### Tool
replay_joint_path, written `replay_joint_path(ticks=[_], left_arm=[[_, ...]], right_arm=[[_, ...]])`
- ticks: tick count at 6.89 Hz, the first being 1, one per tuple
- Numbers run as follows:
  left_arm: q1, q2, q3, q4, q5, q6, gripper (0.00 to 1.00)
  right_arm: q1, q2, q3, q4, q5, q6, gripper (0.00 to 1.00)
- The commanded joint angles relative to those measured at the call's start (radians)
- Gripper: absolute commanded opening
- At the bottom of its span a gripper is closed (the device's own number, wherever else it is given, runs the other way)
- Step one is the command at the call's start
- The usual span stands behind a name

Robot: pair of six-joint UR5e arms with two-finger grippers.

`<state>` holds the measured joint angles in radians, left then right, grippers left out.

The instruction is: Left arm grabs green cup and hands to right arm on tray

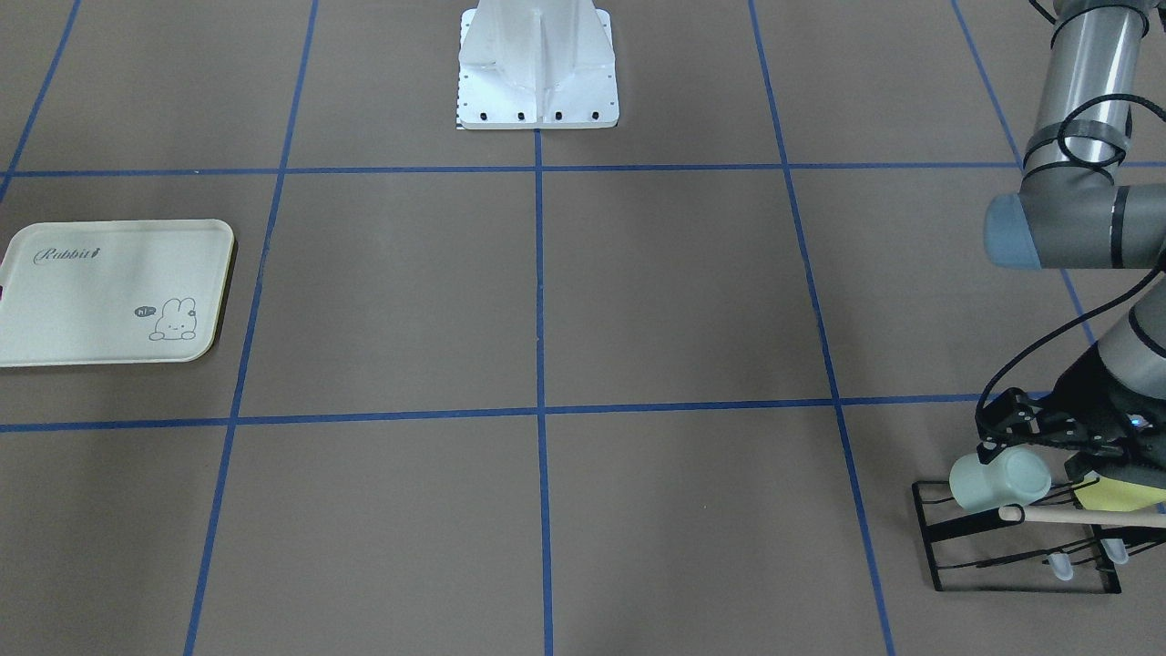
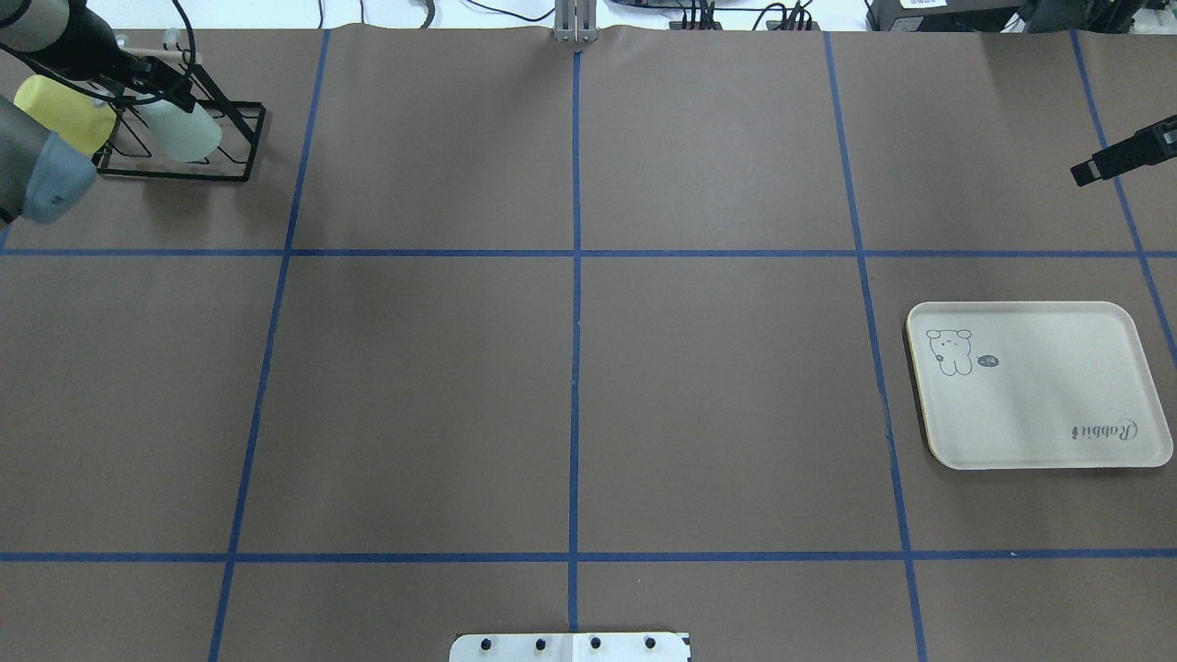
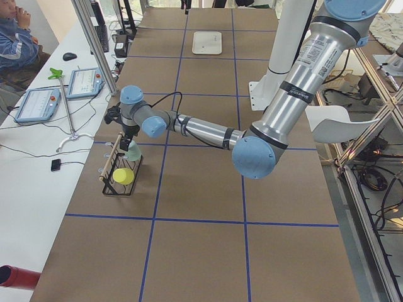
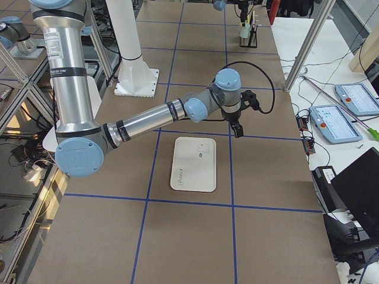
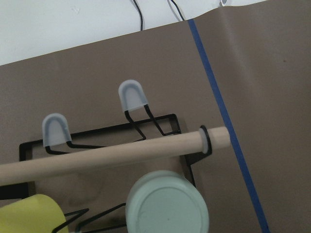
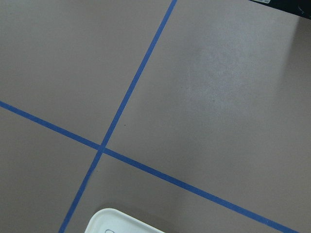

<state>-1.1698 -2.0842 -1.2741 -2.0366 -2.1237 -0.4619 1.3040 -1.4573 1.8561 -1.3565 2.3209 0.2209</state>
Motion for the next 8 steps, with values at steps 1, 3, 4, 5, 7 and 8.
replay_joint_path(ticks=[1,3,4,5,7,8], left_arm=[[0.030,-0.025,0.038,0.000,0.059,0.000,1.00],[0.036,-0.019,0.041,0.000,0.059,0.011,1.00],[0.036,-0.010,0.039,0.000,0.059,0.014,1.00],[0.036,-0.008,0.039,0.000,0.059,0.014,1.00],[0.036,-0.008,0.039,0.000,0.059,0.014,0.99],[0.036,-0.008,0.038,0.000,0.059,0.012,0.78]], right_arm=[[0.000,0.000,0.000,0.001,0.000,0.000,1.00],[0.000,0.000,0.000,-0.001,0.000,0.000,1.00],[0.000,0.000,0.000,-0.001,0.000,0.000,1.00],[0.000,0.000,0.000,-0.001,0.000,0.000,1.00],[0.000,0.000,0.000,-0.001,0.000,0.000,1.00],[0.000,0.000,0.000,0.000,0.000,0.000,1.00]])
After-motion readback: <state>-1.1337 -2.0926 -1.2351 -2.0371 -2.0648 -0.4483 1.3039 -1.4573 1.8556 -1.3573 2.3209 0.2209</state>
